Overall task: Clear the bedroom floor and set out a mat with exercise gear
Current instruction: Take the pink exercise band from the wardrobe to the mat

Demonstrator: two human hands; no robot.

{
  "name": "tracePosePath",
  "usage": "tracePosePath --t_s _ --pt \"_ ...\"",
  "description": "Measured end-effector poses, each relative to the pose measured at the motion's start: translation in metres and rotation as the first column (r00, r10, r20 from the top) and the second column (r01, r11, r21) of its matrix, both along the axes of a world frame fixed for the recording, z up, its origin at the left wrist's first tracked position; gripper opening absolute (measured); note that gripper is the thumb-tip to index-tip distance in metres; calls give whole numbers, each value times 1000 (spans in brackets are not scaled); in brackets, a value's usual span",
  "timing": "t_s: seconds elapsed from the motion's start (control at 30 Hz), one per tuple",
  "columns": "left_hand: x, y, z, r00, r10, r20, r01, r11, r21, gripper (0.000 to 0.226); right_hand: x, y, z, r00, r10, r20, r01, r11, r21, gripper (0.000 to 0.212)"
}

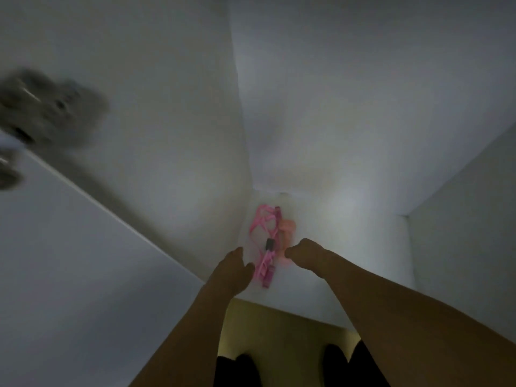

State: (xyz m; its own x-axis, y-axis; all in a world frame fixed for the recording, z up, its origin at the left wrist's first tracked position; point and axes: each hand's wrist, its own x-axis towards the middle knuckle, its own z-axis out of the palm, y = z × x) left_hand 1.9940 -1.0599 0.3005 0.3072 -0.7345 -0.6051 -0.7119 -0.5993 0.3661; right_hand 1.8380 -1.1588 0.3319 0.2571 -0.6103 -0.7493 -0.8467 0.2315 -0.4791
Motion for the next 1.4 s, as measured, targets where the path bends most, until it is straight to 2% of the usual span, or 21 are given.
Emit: tracePosePath --t_s 0.03,0.07,0.17,0.3,0.43,0.57,0.77,0.9,1.07,1.27,1.4 --pt "4 -13 -52 1000 -4 6 4 1000 -5 64 9 -14 -54 999 -29 21 29 1000 -7 33" --pt "8 -14 -66 1000 8 10 -8 1000 14 65 12 -20 -71 997 -73 18 73 997 -6 40" --pt "22 -38 -182 995 -64 72 62 997 35 64 31 -47 -196 972 -233 37 235 970 -64 69" --pt "54 -82 -321 982 -96 163 88 995 54 62 52 -83 -344 950 -312 23 312 938 -148 82" --pt "81 -114 -390 971 -87 224 78 996 46 62 62 -108 -424 930 -352 106 365 919 -150 98" --pt "97 -122 -407 972 -79 220 78 997 10 61 73 -118 -452 920 -371 129 387 911 -140 113" --pt "115 -108 -420 980 -43 194 31 998 64 55 104 -124 -453 974 -225 -31 211 947 -242 143" --pt "126 -120 -422 986 -26 162 19 999 42 49 137 -122 -460 962 -212 -173 157 945 -286 150" --pt "129 -123 -432 986 -21 163 16 999 31 45 150 -120 -474 940 -182 -290 81 941 -329 144" --pt "125 -123 -442 990 -7 142 0 999 47 46 157 -126 -481 895 -257 -364 103 914 -392 122" --pt "123 -121 -442 992 -2 127 -3 999 41 49 146 -134 -485 898 -210 -388 45 918 -393 103"
